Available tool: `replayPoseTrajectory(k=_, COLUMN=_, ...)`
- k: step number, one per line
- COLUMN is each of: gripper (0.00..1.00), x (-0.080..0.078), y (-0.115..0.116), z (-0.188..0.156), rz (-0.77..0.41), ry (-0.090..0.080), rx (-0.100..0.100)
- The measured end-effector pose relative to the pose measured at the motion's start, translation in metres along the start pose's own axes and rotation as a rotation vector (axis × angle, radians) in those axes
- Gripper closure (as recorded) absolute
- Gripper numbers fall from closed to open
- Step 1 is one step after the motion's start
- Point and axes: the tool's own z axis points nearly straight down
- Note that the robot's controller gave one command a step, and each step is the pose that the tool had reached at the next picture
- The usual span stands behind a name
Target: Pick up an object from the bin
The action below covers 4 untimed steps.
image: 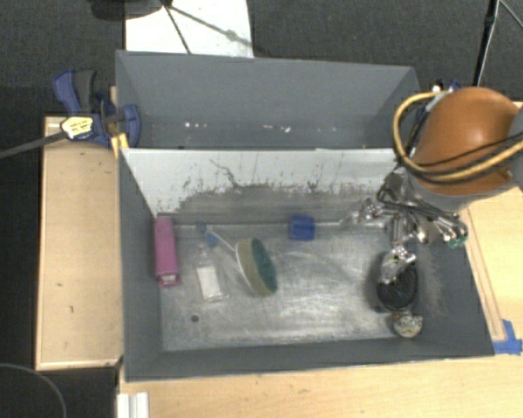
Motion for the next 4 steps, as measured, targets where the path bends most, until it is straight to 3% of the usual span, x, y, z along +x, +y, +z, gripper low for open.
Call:
replayPoseTrajectory(k=1, gripper=0.0, x=0.08, y=-0.005, z=0.059, rz=-0.115, ry=0.015, rx=-0.007)
replayPoseTrajectory(k=2, gripper=0.0, x=0.092, y=-0.041, z=0.07, rz=-0.256, ry=0.002, rx=-0.011)
replayPoseTrajectory(k=3, gripper=1.0, x=0.094, y=-0.044, z=0.071, rz=-0.256, ry=0.008, rx=-0.006)
replayPoseTrajectory(k=4, gripper=1.0, x=0.088, y=-0.035, z=-0.074, rz=-0.183, ry=0.002, rx=0.003)
